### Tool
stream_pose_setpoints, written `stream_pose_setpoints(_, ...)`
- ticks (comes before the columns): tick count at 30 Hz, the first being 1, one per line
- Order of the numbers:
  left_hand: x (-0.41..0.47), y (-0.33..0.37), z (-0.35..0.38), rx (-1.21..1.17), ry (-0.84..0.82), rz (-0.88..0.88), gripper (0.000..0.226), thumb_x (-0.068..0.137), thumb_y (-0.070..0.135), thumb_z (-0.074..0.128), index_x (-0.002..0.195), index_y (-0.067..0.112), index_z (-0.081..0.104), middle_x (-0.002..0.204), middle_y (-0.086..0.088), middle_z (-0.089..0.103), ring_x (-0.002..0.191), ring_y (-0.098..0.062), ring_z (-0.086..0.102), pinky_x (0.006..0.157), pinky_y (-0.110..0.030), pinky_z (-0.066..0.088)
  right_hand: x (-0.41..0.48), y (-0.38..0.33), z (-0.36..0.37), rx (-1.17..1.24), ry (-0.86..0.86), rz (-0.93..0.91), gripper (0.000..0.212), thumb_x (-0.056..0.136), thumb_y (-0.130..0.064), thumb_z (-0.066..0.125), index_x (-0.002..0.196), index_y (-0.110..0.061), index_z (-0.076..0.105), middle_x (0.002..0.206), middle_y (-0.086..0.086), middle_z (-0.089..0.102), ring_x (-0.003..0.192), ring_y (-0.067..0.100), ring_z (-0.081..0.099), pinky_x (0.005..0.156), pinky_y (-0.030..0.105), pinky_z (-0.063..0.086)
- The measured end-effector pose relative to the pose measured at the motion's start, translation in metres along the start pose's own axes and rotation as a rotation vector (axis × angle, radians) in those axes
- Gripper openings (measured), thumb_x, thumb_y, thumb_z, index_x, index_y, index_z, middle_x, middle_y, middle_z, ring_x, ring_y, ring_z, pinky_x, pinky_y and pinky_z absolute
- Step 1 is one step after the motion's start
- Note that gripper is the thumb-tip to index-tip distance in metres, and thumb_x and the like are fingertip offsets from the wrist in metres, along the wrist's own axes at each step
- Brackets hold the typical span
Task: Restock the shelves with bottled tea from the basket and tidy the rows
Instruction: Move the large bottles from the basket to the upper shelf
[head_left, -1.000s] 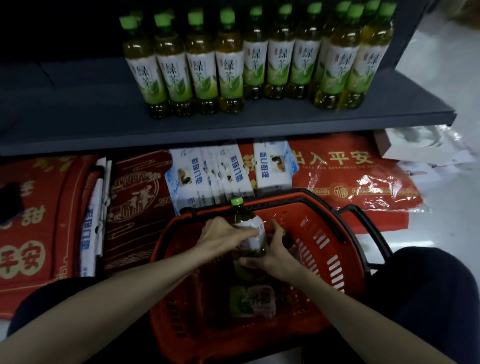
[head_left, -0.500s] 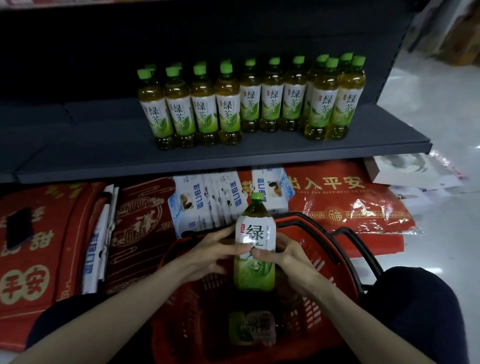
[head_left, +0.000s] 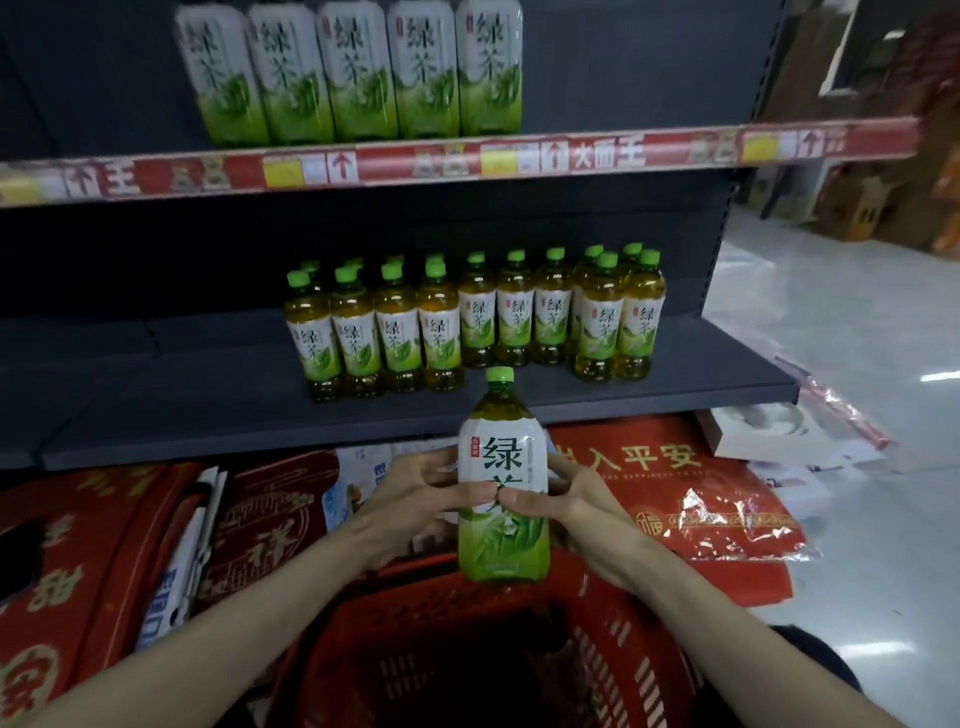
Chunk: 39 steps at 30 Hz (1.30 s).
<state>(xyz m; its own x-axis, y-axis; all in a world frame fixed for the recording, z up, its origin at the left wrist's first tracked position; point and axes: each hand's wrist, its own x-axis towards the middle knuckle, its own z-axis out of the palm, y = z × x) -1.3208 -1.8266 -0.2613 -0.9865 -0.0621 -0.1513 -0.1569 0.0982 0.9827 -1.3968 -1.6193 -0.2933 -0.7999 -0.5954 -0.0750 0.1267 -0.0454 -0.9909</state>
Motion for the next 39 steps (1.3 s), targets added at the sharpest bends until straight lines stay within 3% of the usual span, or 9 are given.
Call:
stream_pose_setpoints(5,0.006,0.068,0.002,0.106,-0.034,0.170,0.046,0.091,0.013,0.079,0.134,0.019,0.065,0.119,0.001,0.079,0.110,-0.017,0.075,0.087,-0.034,0.063,0.003,-0.071,-0.011,-0.122,-0.007,-0.138,0.077,0.070,-0.024,0.097,0.137,-0.016,0.061,0.124,0.007,0.074,0.115,0.023,0.072,0.101,0.044,0.058)
stream_pose_setpoints(11,0.025,0.167,0.013,0.187,-0.003,0.415,0.045,0.093,0.006,0.074,0.131,0.027,0.061,0.114,0.008,0.080,0.108,-0.006,0.074,0.077,-0.018,0.059,0.005,-0.182,-0.028,-0.239,-0.005,-0.362,0.055,0.081,-0.010,0.087,0.132,-0.014,0.065,0.119,0.003,0.078,0.113,0.020,0.074,0.095,0.035,0.060)
stream_pose_setpoints(16,0.045,0.254,0.020,0.271,-0.025,0.610,0.040,0.099,0.010,0.064,0.137,0.024,0.058,0.121,0.009,0.076,0.113,-0.004,0.072,0.084,-0.021,0.059,0.015,-0.270,-0.049,-0.240,0.009,-0.463,0.055,0.082,-0.006,0.084,0.134,-0.008,0.064,0.118,0.008,0.078,0.111,0.025,0.074,0.099,0.044,0.058)
stream_pose_setpoints(20,0.071,0.306,0.026,0.294,-0.025,0.706,0.042,0.103,0.013,0.060,0.144,0.019,0.053,0.126,0.005,0.073,0.111,-0.006,0.072,0.082,-0.024,0.062,0.026,-0.325,-0.066,-0.242,0.044,-0.515,0.052,0.084,-0.006,0.082,0.133,-0.007,0.064,0.114,0.006,0.079,0.103,0.021,0.077,0.082,0.032,0.063)
stream_pose_setpoints(23,0.095,0.334,0.028,0.333,-0.008,0.774,0.044,0.104,0.015,0.060,0.147,0.013,0.052,0.137,-0.003,0.069,0.122,-0.014,0.069,0.097,-0.030,0.060,0.042,-0.354,-0.080,-0.275,0.059,-0.551,0.047,0.085,-0.004,0.080,0.130,-0.005,0.066,0.114,0.007,0.079,0.105,0.024,0.077,0.086,0.038,0.062)
stream_pose_setpoints(25,0.113,0.348,0.029,0.360,0.000,0.804,0.047,0.103,0.018,0.062,0.148,0.014,0.052,0.138,-0.002,0.068,0.125,-0.016,0.067,0.103,-0.033,0.057,0.053,-0.369,-0.090,-0.289,0.080,-0.559,0.046,0.085,-0.003,0.080,0.129,-0.003,0.066,0.115,0.008,0.079,0.105,0.024,0.077,0.086,0.038,0.062)
stream_pose_setpoints(30,0.153,0.370,0.032,0.326,0.014,0.797,0.044,0.104,0.020,0.061,0.147,0.019,0.053,0.128,0.004,0.073,0.111,-0.008,0.072,0.080,-0.023,0.061,0.088,-0.390,-0.109,-0.279,0.130,-0.538,0.043,0.086,-0.006,0.081,0.127,-0.009,0.069,0.113,0.007,0.079,0.107,0.030,0.075,0.094,0.051,0.060)
stream_pose_setpoints(35,0.198,0.373,0.030,0.254,0.034,0.736,0.044,0.103,0.020,0.062,0.147,0.018,0.054,0.130,-0.004,0.073,0.117,-0.022,0.072,0.088,-0.036,0.063,0.128,-0.391,-0.121,-0.228,0.171,-0.521,0.041,0.088,-0.003,0.078,0.127,-0.011,0.069,0.113,0.008,0.079,0.109,0.033,0.073,0.096,0.055,0.058)
stream_pose_setpoints(39,0.229,0.369,0.025,0.200,0.037,0.702,0.040,0.103,0.019,0.062,0.143,0.019,0.055,0.126,-0.003,0.074,0.111,-0.019,0.074,0.079,-0.031,0.064,0.155,-0.389,-0.127,-0.227,0.191,-0.528,0.047,0.090,0.001,0.075,0.133,-0.012,0.065,0.112,0.009,0.078,0.102,0.030,0.075,0.078,0.043,0.063)
